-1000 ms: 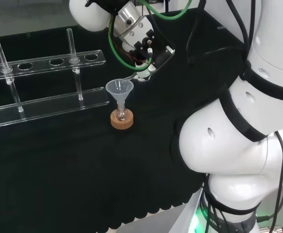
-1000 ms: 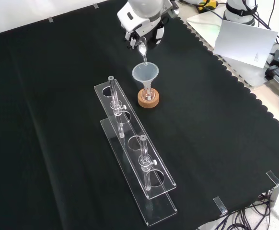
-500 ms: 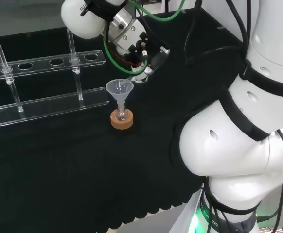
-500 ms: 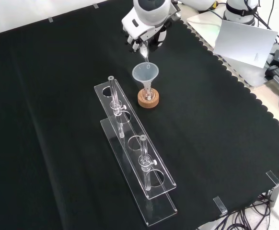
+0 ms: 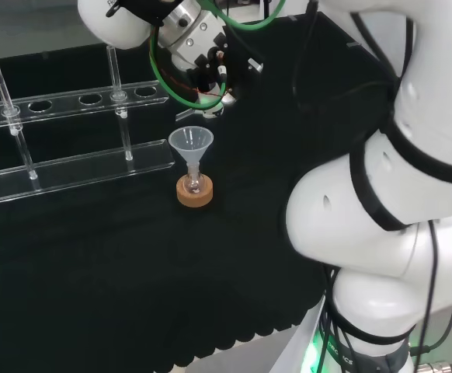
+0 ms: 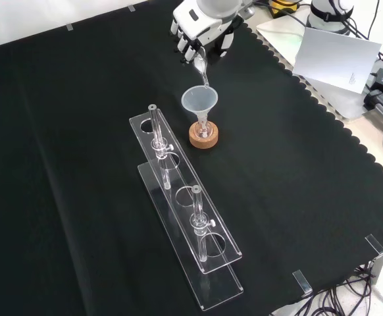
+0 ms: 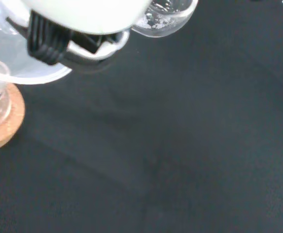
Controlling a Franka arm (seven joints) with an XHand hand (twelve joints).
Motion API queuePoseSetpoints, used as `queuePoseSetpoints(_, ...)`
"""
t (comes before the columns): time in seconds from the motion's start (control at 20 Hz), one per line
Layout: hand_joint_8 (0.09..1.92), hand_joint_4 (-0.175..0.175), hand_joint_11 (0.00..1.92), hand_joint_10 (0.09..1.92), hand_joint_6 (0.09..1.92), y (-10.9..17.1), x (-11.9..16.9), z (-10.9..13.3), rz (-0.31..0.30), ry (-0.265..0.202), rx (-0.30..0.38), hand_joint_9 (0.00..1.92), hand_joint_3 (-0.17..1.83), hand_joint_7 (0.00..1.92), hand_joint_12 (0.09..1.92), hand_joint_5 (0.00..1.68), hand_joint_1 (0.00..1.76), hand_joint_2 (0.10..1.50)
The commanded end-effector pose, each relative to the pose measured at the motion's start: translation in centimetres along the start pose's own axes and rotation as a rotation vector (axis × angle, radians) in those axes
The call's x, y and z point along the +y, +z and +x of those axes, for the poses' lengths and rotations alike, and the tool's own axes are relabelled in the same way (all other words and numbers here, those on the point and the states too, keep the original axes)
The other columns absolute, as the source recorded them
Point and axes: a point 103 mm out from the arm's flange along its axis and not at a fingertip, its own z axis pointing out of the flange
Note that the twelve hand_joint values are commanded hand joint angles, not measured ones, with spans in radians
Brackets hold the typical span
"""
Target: Pour all the NaCl from the weighing funnel into the round-bottom flask.
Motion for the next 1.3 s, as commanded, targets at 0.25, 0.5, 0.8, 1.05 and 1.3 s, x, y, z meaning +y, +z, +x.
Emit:
queuePoseSetpoints(0.25, 0.45, 0.175, 1.25, 0.09, 0.09, 4.62, 1.24, -0.41, 0.108, 0.020, -0.030, 1.51, 0.58, 1.21, 0.75, 1.58, 1.16, 0.62)
queuePoseSetpoints(0.5, 0.45, 0.175, 1.25, 0.09, 0.09, 4.40, 1.10, -0.63, 0.095, 0.023, -0.027, 1.51, 0.58, 1.21, 0.75, 1.58, 1.16, 0.62)
queuePoseSetpoints(0.8, 0.45, 0.175, 1.25, 0.09, 0.09, 4.21, 1.13, -0.77, 0.089, 0.024, -0.021, 1.50, 0.58, 1.21, 0.75, 1.58, 1.16, 0.62)
queuePoseSetpoints(1.05, 0.45, 0.175, 1.25, 0.09, 0.09, 4.21, 1.20, -0.92, 0.090, 0.025, -0.020, 1.50, 0.58, 1.21, 0.75, 1.58, 1.16, 0.62)
queuePoseSetpoints(1.3, 0.45, 0.175, 1.25, 0.09, 0.09, 4.23, 1.25, -0.98, 0.088, 0.025, -0.018, 1.50, 0.58, 1.21, 0.75, 1.58, 1.16, 0.62)
